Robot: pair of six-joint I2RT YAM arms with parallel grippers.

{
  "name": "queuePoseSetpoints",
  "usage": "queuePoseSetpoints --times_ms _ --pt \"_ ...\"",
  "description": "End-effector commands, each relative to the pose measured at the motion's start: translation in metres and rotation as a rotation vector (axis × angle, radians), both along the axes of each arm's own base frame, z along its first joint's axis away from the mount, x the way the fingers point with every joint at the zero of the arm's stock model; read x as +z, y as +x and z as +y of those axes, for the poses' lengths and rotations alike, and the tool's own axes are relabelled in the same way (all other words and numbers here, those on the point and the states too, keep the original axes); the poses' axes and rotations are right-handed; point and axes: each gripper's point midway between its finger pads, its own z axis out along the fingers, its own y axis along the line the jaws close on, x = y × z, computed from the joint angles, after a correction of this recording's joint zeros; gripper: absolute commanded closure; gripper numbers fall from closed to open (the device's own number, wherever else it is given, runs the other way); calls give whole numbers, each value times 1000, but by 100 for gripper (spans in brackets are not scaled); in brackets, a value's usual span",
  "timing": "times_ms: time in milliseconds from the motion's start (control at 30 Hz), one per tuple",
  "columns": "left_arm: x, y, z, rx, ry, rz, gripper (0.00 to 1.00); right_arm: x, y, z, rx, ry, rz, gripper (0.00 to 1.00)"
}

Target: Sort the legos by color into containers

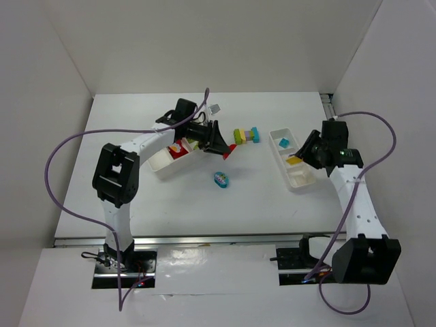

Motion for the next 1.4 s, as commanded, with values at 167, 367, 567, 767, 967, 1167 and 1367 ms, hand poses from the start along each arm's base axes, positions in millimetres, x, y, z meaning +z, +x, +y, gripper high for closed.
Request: queuePoseSetpoints --times_ms 167,367,567,767,967,1167,1367 --pt "20 4 -3 -17 -18 -55 100 -2 -27 -61 -335 -195 112 100" --pt "15 6 -2 -17 -3 -58 100 -21 -17 -54 -306 -166 148 100" --pt "11 5 0 -19 13 -59 100 -44 -7 -38 -242 -91 186 100" --pt "4 4 1 -12 31 -36 100 -59 -5 -38 -243 -51 223 93" --pt "4 5 -3 -28 35 -44 100 -40 -5 -59 -322 -119 189 0" --pt "4 9 -6 -11 64 -51 100 5 2 -71 -354 -174 56 5" --pt "-5 15 -13 8 214 -89 100 16 18 -49 -201 -126 -9 29"
